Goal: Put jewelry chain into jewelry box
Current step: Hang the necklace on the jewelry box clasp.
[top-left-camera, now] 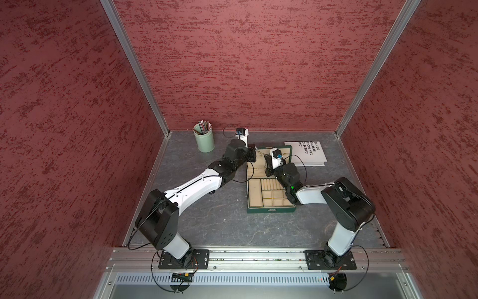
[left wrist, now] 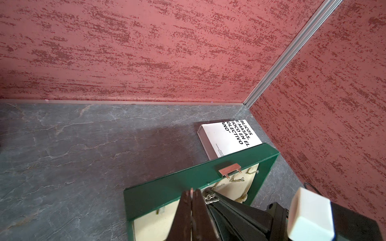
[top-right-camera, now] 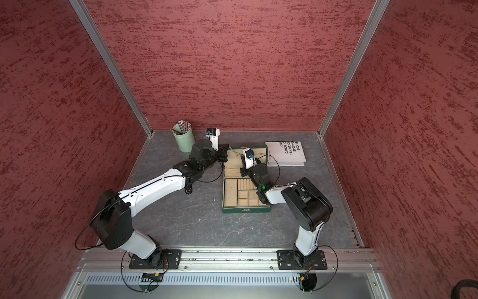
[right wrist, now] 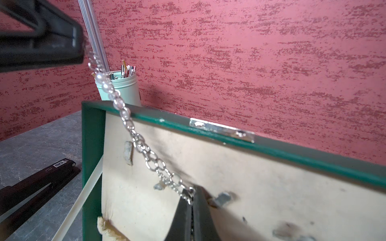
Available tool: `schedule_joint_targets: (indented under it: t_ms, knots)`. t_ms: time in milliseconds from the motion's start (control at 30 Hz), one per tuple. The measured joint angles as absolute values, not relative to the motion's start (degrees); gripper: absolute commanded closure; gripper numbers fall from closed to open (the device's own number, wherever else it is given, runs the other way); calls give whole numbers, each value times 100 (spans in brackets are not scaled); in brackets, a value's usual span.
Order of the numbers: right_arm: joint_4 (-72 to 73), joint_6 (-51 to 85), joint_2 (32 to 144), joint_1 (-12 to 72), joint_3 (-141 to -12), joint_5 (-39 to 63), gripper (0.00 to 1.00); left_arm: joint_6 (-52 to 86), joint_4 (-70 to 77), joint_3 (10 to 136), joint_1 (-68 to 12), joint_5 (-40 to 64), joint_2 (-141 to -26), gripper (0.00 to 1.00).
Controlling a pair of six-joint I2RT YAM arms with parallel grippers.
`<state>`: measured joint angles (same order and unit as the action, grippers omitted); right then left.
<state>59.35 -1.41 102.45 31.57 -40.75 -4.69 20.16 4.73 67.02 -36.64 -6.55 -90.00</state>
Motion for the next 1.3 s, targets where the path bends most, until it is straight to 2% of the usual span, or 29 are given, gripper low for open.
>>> schedule_joint_targets:
  t_ms: [867, 1300]
  knots:
    - [5994, 360, 10416, 3155, -4193, -469, 100, 2036, 460, 6718, -3568, -683, -9037, 100]
    - [6110, 1286, 10416, 3234, -4150, -690, 100, 1955, 1052, 6591, -3887, -965, -9150, 100]
